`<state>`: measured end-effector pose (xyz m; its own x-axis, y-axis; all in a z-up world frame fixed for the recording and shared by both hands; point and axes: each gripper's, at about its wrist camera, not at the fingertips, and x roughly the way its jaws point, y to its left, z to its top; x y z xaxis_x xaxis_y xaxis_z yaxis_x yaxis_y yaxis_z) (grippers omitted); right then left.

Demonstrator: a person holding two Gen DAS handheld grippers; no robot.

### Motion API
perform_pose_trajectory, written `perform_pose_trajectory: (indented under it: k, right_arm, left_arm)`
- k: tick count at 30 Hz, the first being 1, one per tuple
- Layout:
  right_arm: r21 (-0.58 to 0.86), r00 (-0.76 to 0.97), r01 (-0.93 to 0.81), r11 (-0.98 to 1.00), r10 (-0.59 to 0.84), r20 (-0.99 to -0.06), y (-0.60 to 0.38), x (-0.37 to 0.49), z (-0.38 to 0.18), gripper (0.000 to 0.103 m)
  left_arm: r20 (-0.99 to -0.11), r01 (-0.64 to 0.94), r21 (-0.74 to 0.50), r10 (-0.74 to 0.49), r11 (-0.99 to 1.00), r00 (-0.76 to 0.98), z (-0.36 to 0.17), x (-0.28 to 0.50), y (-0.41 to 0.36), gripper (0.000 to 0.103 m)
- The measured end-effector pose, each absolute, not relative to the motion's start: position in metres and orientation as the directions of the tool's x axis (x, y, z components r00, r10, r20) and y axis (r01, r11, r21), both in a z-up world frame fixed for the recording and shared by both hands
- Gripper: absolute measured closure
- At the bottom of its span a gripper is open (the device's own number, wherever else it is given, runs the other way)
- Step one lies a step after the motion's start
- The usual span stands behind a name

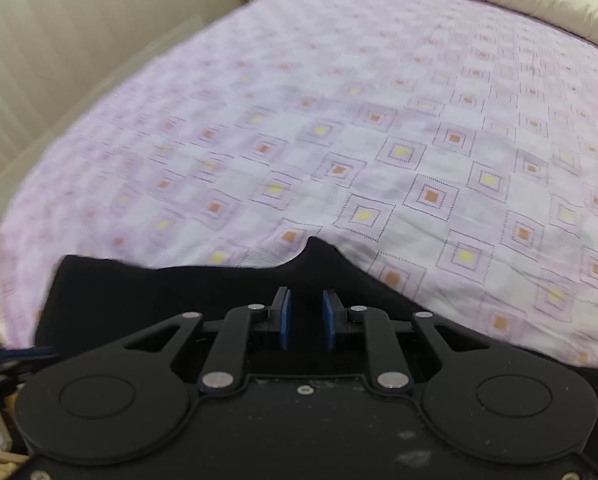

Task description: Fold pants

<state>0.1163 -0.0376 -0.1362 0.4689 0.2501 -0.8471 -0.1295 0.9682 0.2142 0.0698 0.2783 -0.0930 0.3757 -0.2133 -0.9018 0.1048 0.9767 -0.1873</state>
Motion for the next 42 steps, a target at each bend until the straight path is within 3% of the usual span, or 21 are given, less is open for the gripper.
perform_pose_trajectory:
  k: [2, 6, 10, 12, 22, 24, 28, 31, 33, 35, 38, 42]
  right_arm:
    - [0.18, 0.441, -0.103, 0.978, 0.207, -0.874, -0.027, 0.137, -0.153, 0.084]
    - [0.121, 0.408, -0.099, 0.988, 0.151, -0.901, -0.016, 0.152, -0.173, 0.084]
    - [0.102, 0.411, -0.095, 0.99, 0.132, -0.902, -0.014, 0.15, -0.172, 0.084]
    - [0.101, 0.404, -0.088, 0.991, 0.129, -0.906, -0.011, 0.154, -0.174, 0.084]
    - [0.084, 0.384, -0.096, 0.992, 0.114, -0.916, -0.006, 0.155, -0.173, 0.083]
    - [0.086, 0.386, -0.093, 0.992, 0.115, -0.915, -0.006, 0.155, -0.173, 0.083]
    - [0.09, 0.388, -0.094, 0.992, 0.12, -0.914, -0.008, 0.155, -0.173, 0.083]
    - [0.098, 0.396, -0.09, 0.991, 0.125, -0.91, -0.009, 0.154, -0.174, 0.083]
    - [0.105, 0.4, -0.082, 0.991, 0.129, -0.908, -0.011, 0.152, -0.173, 0.082]
    - [0.116, 0.403, -0.073, 0.991, 0.136, -0.905, -0.013, 0.15, -0.172, 0.081]
    - [0.131, 0.42, -0.053, 0.99, 0.141, -0.897, -0.016, 0.142, -0.163, 0.081]
    - [0.173, 0.467, -0.039, 0.984, 0.17, -0.868, -0.02, 0.107, -0.142, 0.08]
  left_arm:
    - [-0.901, 0.105, -0.198, -0.223, 0.975, 0.373, -0.096, 0.074, 0.294, 0.088]
    - [-0.895, 0.09, -0.236, -0.253, 0.968, 0.368, -0.101, 0.079, 0.325, 0.049]
    - [-0.895, 0.06, -0.251, -0.255, 0.966, 0.366, -0.106, 0.079, 0.349, 0.036]
    - [-0.897, 0.06, -0.255, -0.259, 0.965, 0.358, -0.11, 0.08, 0.357, 0.022]
    - [-0.901, 0.01, -0.389, -0.383, 0.921, 0.205, -0.159, 0.093, 0.366, 0.014]
    - [-0.892, 0.026, -0.408, -0.405, 0.913, 0.201, -0.165, 0.093, 0.362, 0.001]
    - [-0.902, 0.01, -0.39, -0.385, 0.921, 0.197, -0.163, 0.093, 0.358, 0.004]
    - [-0.926, 0.021, -0.316, -0.313, 0.949, 0.212, -0.158, 0.089, 0.357, 0.035]
    - [-0.921, 0.017, -0.313, -0.308, 0.95, 0.237, -0.153, 0.083, 0.362, 0.067]
    - [-0.902, 0.0, -0.365, -0.353, 0.931, 0.249, -0.149, 0.078, 0.365, 0.07]
    - [-0.906, 0.08, -0.3, -0.31, 0.951, 0.289, -0.134, 0.073, 0.35, 0.072]
    - [-0.878, 0.072, -0.307, -0.312, 0.949, 0.362, -0.108, 0.069, 0.343, 0.072]
